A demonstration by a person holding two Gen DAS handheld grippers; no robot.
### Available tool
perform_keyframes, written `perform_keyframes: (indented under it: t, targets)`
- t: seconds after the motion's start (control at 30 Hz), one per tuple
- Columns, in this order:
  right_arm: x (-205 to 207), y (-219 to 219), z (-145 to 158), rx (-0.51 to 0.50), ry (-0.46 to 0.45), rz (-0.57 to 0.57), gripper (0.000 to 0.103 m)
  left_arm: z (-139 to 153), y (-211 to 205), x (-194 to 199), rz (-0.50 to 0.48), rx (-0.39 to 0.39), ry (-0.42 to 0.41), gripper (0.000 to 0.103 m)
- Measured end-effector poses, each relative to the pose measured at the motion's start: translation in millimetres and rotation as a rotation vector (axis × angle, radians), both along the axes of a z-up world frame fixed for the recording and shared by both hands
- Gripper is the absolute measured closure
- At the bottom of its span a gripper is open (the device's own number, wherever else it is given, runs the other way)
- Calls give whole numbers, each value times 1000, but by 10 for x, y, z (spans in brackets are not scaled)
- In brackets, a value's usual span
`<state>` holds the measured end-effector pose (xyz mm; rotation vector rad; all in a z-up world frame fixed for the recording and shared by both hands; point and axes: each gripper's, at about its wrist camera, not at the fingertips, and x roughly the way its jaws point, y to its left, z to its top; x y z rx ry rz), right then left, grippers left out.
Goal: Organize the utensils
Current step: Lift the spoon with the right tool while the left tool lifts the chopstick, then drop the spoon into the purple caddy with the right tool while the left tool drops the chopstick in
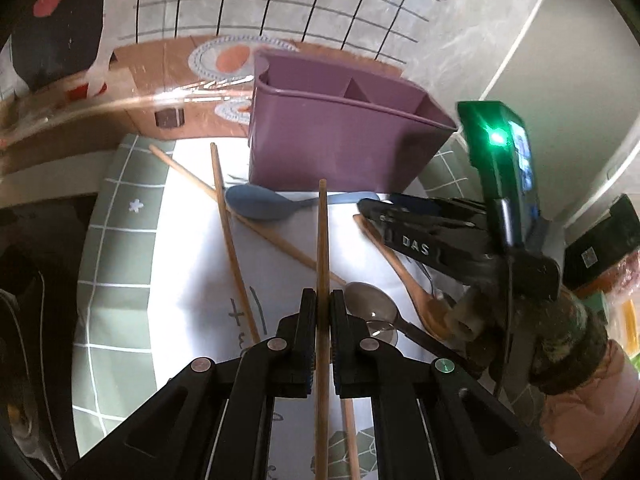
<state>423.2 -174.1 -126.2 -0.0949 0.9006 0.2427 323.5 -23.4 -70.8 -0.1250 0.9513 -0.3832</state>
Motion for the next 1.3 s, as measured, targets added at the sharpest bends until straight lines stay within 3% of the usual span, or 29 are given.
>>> perform_keyframes:
  t: [0.1, 0.13, 0.23, 0.37, 0.5, 0.63, 0.8, 0.83, 0.93, 1.0, 1.1, 1.3]
  targets:
    - [45, -31, -21, 66, 44, -2, 74, 42, 23, -49, 6, -3, -22, 96]
    - [40, -36, -22, 60, 56, -3, 82, 101, 105, -105, 8, -7, -28, 96]
    - [-50, -94, 5, 58, 83, 4, 83, 222, 126, -138, 14, -14, -65, 96]
    - [-339, -234, 308, 77, 20, -8, 83, 595, 156, -273, 18, -25, -160, 96]
    - [-624, -300, 822, 75, -85, -14, 83, 1095, 116, -326, 19, -29, -273, 96]
    - [-851, -248, 1542, 67, -234, 0, 83, 1762, 91, -361, 35, -47, -410, 96]
    - [-882, -221, 2384, 85, -349, 9, 83, 2602, 161, -308, 80, -97, -560, 96]
    - [-882, -220, 2610, 79, -379, 10, 83, 2795, 173, -316, 105, -94, -628, 96]
    - [-910, -220, 3086, 78, -465, 10, 83, 3038, 187, -256, 146, -121, -736, 96]
    - [-884, -242, 3264, 81, -509, -5, 83, 3026, 170, -182, 169, -133, -766, 96]
    - [-815, -264, 3288, 90, -551, -13, 83, 2800, 118, 7, 209, -141, -790, 96]
    - [-526, -336, 2810, 96, -510, -28, 83, 2138, -25, 514, 236, -129, -760, 96]
